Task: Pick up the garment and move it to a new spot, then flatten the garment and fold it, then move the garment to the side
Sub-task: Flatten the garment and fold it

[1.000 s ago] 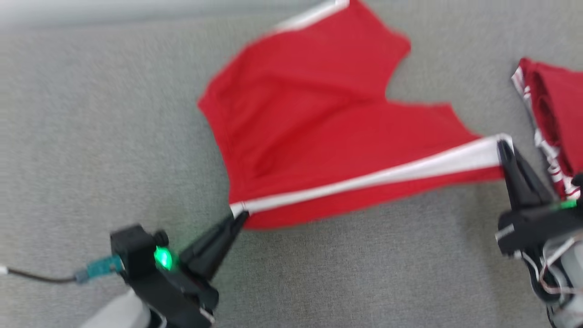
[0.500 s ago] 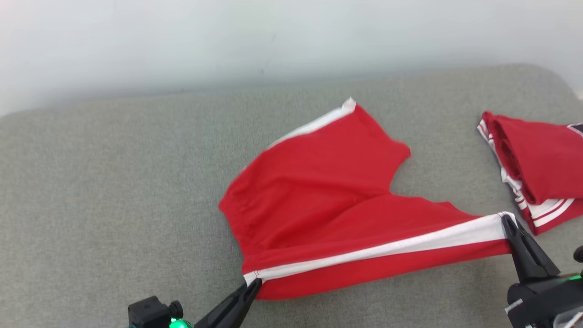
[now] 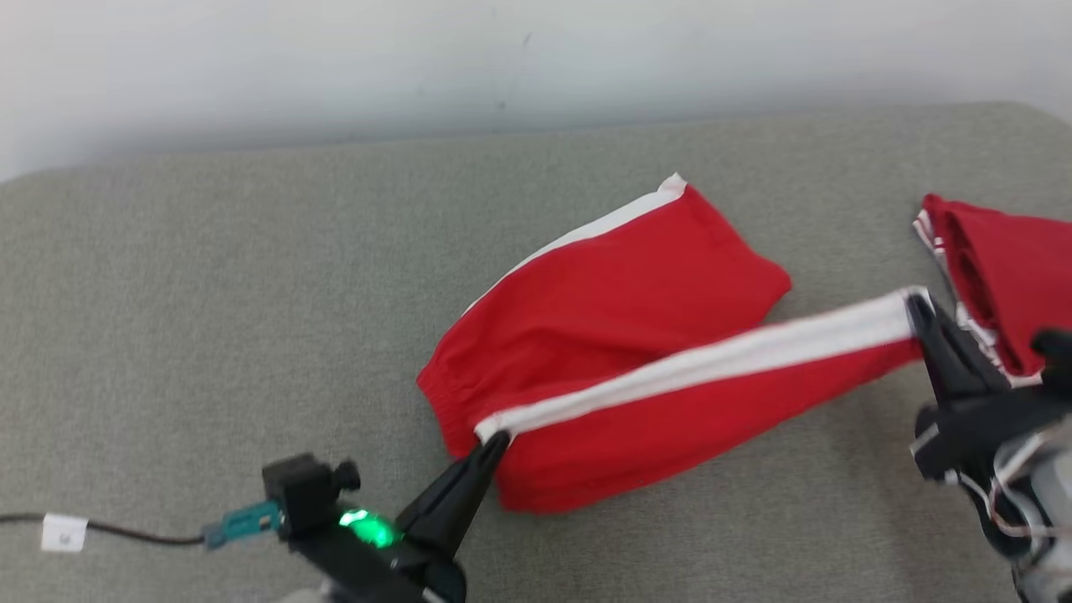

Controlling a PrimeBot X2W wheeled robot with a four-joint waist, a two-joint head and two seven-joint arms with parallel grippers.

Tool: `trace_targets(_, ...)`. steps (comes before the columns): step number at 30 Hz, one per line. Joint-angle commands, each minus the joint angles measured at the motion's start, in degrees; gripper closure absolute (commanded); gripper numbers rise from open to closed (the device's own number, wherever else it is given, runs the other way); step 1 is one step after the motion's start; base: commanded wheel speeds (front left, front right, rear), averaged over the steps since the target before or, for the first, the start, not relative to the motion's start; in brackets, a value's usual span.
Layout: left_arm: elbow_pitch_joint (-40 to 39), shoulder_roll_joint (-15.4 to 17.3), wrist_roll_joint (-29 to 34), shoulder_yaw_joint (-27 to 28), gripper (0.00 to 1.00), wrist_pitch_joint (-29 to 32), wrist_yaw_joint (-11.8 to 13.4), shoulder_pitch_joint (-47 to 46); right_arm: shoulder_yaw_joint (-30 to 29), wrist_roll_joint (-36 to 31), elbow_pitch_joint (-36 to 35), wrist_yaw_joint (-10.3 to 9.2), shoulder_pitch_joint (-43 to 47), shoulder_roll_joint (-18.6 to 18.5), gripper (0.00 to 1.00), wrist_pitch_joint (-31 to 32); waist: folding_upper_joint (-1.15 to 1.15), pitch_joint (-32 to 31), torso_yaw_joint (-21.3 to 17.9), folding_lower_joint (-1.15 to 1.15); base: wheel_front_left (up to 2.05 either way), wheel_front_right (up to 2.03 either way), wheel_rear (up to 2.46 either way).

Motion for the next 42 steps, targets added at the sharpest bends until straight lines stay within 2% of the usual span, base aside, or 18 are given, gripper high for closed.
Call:
trace_targets(1, 0.83, -1.35, -2.13, 0.09, 1.0, 0.44, 0.02, -2.29, 1.57, 0.93, 1.88, -0.07, -4.13, 0.57, 1.0, 0.66, 0.0, 3.61, 2.58, -0.01, 0.0, 0.0, 0.0)
trace_targets(5, 2.55, -3.51, -6.06, 0.31, 1.0, 0.41, 0.01, -6.32, 5.87, 1.78, 7.14, -0.07, -13.0, 0.74, 1.0, 1.04, 0.0, 6.43, 4.28, -0.01, 0.0, 0.0, 0.0)
trace_targets(16, 6.75, -6.61, -8.48, 3.18, 1.0, -2.88, 0.01, -13.0, 16.78, 4.98, 19.78, -0.07, -31.67, 1.02, 1.0, -1.05, 0.0, 12.95, 8.62, -0.01, 0.0, 0.0, 0.0)
trace_targets(27, 11.8, -8.1, -6.93, 3.47, 1.0, -3.71, 0.02, -16.79, 24.18, 7.55, 27.96, -0.07, -41.07, 3.16, 1.0, -3.51, 0.0, 16.75, 10.34, -0.01, 0.0, 0.0, 0.0)
trace_targets(28, 12.56, -8.11, -6.46, 3.43, 0.95, -3.77, 0.05, -17.13, 24.77, 7.83, 28.77, -0.07, -41.69, 3.34, 1.0, -3.69, 0.0, 16.97, 10.42, -0.01, 0.0, 0.0, 0.0)
trace_targets(30, 13.97, -8.48, -6.09, 3.17, 0.92, -3.85, 0.07, -17.56, 25.92, 8.18, 30.39, -0.07, -42.64, 3.95, 1.0, -3.82, 0.0, 17.22, 10.53, -0.01, 0.0, 0.0, 0.0)
trace_targets(31, 14.48, -8.61, -5.82, 3.11, 0.85, -3.89, 0.08, -17.75, 26.43, 8.35, 31.05, -0.07, -42.98, 4.27, 0.85, -3.94, 0.0, 17.31, 10.58, -0.01, 0.0, 0.0, 0.0)
trace_targets(32, 15.55, -8.82, -5.37, 3.25, 0.71, -3.97, 0.1, -18.2, 26.98, 8.72, 32.28, -0.07, -43.75, 4.79, 0.58, -4.15, 0.0, 17.35, 10.6, -0.01, 0.0, 0.0, 0.0)
trace_targets(33, 16.02, -8.84, -5.13, 3.34, 0.66, -3.97, 0.1, -18.36, 27.21, 8.85, 32.66, -0.07, -43.97, 5.01, 0.51, -4.19, 0.0, 17.34, 10.56, -0.01, 0.0, 0.0, 0.0)
trace_targets(34, 18.22, -8.83, -3.88, 3.76, 0.35, -4.22, 0.65, -18.62, 26.65, 8.19, 32.42, -0.07, -44.41, 5.45, 0.0, -4.24, 0.0, 16.86, 10.07, -0.01, 0.0, 0.0, 0.0)
trace_targets(36, 19.2, -8.88, -2.78, 4.23, 0.29, -4.35, 1.78, -18.45, 25.62, 7.54, 31.97, -0.07, -43.52, 5.36, 0.0, -4.21, 0.0, 16.31, 9.77, -0.01, 0.0, 0.0, 0.0)
trace_targets(37, 19.73, -8.99, -1.61, 4.68, 0.21, -4.46, 2.8, -17.9, 24.23, 6.94, 31.83, -0.07, -42.35, 5.39, 0.0, -4.22, 0.0, 15.61, 9.44, -0.01, 0.0, 0.0, 0.0)
trace_targets(39, 19.84, -8.93, -0.73, 4.64, 0.16, -4.41, 3.46, -17.33, 23.08, 6.43, 31.46, -0.07, -41.24, 5.56, 0.0, -4.22, 0.0, 14.84, 9.15, -0.01, 0.0, 0.0, 0.0)
trace_targets(41, 19.83, -8.98, 0.26, 4.83, 0.01, -4.45, 4.14, -16.71, 21.78, 5.74, 30.86, -0.07, -40.39, 5.66, 0.0, -4.23, 0.0, 14.07, 8.88, -0.01, 0.0, 0.0, 0.0)
trace_targets(42, 19.7, -9.01, 0.58, 4.82, 0.0, -4.47, 4.38, -16.4, 21.22, 5.38, 30.55, -0.07, -39.68, 5.74, 0.0, -4.23, 0.0, 13.65, 8.78, -0.01, 0.0, 0.0, 0.0)
